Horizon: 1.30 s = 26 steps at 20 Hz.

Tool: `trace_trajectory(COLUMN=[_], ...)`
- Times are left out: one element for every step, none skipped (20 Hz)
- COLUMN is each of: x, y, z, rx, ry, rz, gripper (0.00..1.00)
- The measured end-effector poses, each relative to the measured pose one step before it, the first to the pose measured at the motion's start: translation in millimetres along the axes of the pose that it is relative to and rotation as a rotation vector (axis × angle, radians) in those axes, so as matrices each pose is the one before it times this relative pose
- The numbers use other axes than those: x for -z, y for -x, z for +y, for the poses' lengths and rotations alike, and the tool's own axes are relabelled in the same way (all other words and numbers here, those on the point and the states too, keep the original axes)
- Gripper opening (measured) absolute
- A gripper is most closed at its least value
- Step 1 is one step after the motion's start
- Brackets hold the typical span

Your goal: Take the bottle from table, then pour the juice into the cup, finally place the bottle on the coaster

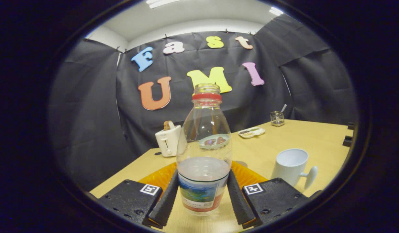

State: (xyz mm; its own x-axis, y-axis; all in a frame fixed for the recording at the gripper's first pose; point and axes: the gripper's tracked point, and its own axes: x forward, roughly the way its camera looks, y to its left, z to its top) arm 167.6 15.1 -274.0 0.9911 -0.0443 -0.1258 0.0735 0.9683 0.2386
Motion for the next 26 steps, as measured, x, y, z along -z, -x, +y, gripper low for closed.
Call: trace_trajectory(x=[-3.02,-2.32,-1.55,-2.73,-1.51,-2.61,-0.25,-2.09,-3.88,-1.75,-2.81,-2.48,-1.28,-1.55,-1.45,-3.06,-2.68,0.2,1.18,3.0,1.69,1.39,-0.33,0.96,-2.94,-0.15], y=[1.62,0.99,1.18,0.71,0.61,-1.2,-0.42,-1.13,1.09,0.46,0.04,-0.87,-0.03,0.73,0.9,0.98,2.31,4.01,1.3,0.52,1.1,-1.72,-1.48,-0.78,-1.18,-2.51], z=[0.46,1.58,0.96,1.37,-0.2,-0.61,1.37,2.08,2.39,1.05,-2.23,-2.16,-0.07,0.87,2.75,1.73,-0.05,1.81,2.5,4.22,3.19,2.86,-0.34,-1.82,1.77,1.65], rx=[-0.00698,-0.00872,-0.00722,-0.01073,-0.00143,-0.00162,-0.00937,-0.00986,-0.01507,-0.00927,-0.00079,0.00036,-0.00724,-0.01444,-0.0215,-0.00868,-0.00578,-0.00923,-0.00601,-0.00785,-0.00388,0.00192,0.00882,0.00393,0.00333,-0.00142], ry=[-0.03829,-0.03962,-0.04415,-0.0486,-0.05154,-0.05371,-0.05324,-0.05526,-0.05739,-0.05634,-0.05705,-0.05703,-0.06709,-0.06755,-0.07027,-0.06446,-0.06253,-0.05922,-0.0496,-0.03378,-0.02136,-0.01125,-0.00906,-0.01854,-0.03185,-0.03526], rz=[0.0006,0.00421,0.00373,-0.00105,0.00243,0.00357,0.00671,0.00125,-0.00141,0.00088,-0.00093,0.00125,0.00102,-0.00227,-0.00433,-0.01016,-0.0067,-0.00468,0.00374,0.00687,0.00853,0.00622,0.00398,0.00275,0.00004,0.00534], gripper=[0.8,0.8,0.8,0.8,0.79,0.79,0.79,0.78,0.78,0.78,0.78,0.78,0.78,0.78,0.78,0.78,0.78,0.77,0.77,0.77,0.77,0.77,0.78,0.78,0.78,0.77])
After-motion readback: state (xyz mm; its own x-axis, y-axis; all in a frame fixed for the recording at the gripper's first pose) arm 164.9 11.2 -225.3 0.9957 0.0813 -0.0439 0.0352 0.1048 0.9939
